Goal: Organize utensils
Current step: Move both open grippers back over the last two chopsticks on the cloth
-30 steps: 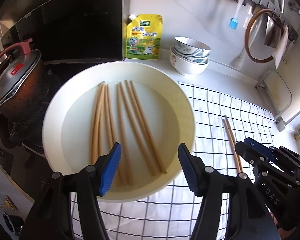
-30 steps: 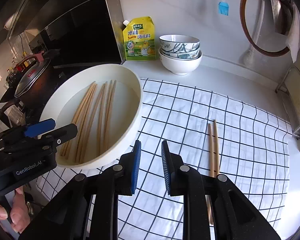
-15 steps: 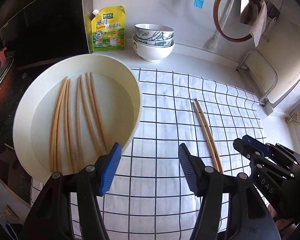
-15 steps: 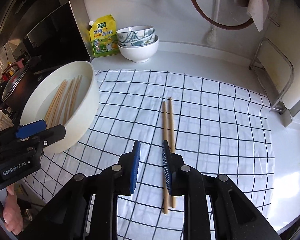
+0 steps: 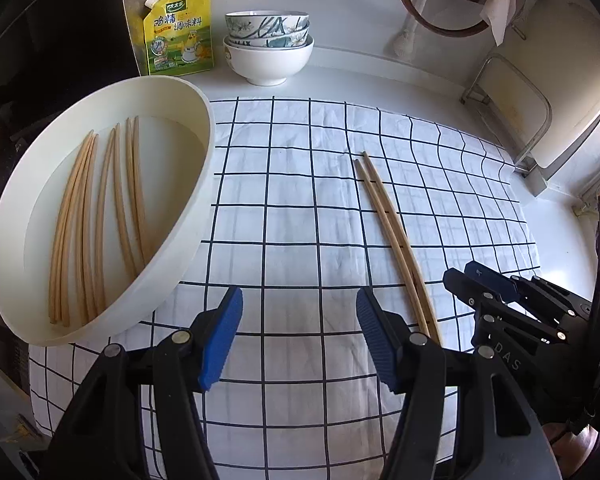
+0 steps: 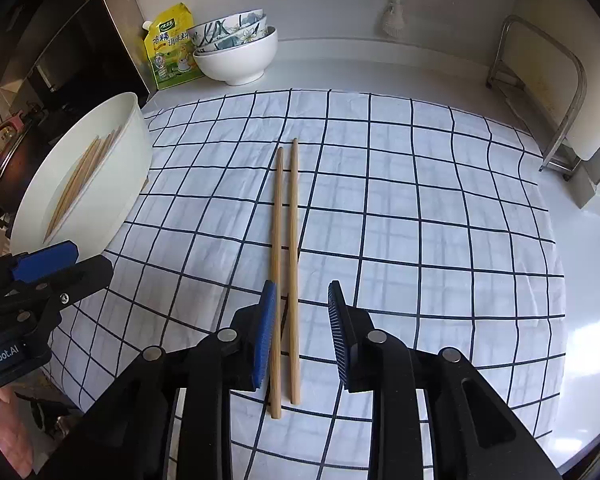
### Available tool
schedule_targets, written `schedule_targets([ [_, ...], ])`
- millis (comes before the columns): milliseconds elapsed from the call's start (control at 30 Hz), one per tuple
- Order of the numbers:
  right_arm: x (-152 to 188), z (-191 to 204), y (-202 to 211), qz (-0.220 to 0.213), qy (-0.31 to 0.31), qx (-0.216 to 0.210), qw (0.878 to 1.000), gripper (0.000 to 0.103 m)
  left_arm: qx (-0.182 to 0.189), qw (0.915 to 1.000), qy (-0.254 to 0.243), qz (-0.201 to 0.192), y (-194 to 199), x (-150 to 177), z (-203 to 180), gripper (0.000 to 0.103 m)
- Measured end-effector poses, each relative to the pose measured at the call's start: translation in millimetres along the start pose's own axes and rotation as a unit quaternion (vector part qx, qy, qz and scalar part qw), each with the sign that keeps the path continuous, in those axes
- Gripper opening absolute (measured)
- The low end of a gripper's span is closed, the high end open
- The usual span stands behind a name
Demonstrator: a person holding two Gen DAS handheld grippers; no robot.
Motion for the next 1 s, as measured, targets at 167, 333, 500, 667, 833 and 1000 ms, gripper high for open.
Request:
schedule_targets([
  [167, 2.9, -2.2, -16.3, 0.009, 0.002, -0.005, 1.000, 0.026, 0.000, 0.9999, 0.005, 0.011, -11.6, 5.2, -3.2, 0.058],
  [333, 5.5, -1.6, -27.4, 0.011, 0.009, -0.009, 1.000, 0.026, -0.002, 0.9998, 0.008, 0.018, -19.8, 10.4, -6.4, 0.058],
  [500, 5.2, -2.9, -32.0, 0.008, 0.021, 0.002, 1.000, 0.026, -0.004, 0.9997, 0.012, 0.019, -23.3, 12.8, -8.7, 0.058],
  [667, 4.5, 0.3, -36.7, 0.007, 0.034, -0.001, 0.999, 0.026, -0.009, 0.9996, 0.013, 0.023, -28.3, 14.1, -11.0, 0.058],
  [833, 4.3, 2.6, -37.0, -0.001, 0.047, -0.004, 0.999, 0.024, -0.013, 0.9994, 0.019, 0.026, -33.9, 15.2, -10.9, 0.058],
  [1000, 4.2, -2.4, -36.5, -0.002, 0.045, -0.009, 0.999, 0.007, -0.015, 0.9994, 0.019, 0.027, -38.4, 14.1, -18.5, 0.059],
])
Point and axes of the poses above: each gripper's, at about its wrist camera, not at the fingertips, and y roughly against the way its jaws point, z to its left, x to its underside, the point moved 9 cm from there along -y, roughly the way its jaws point
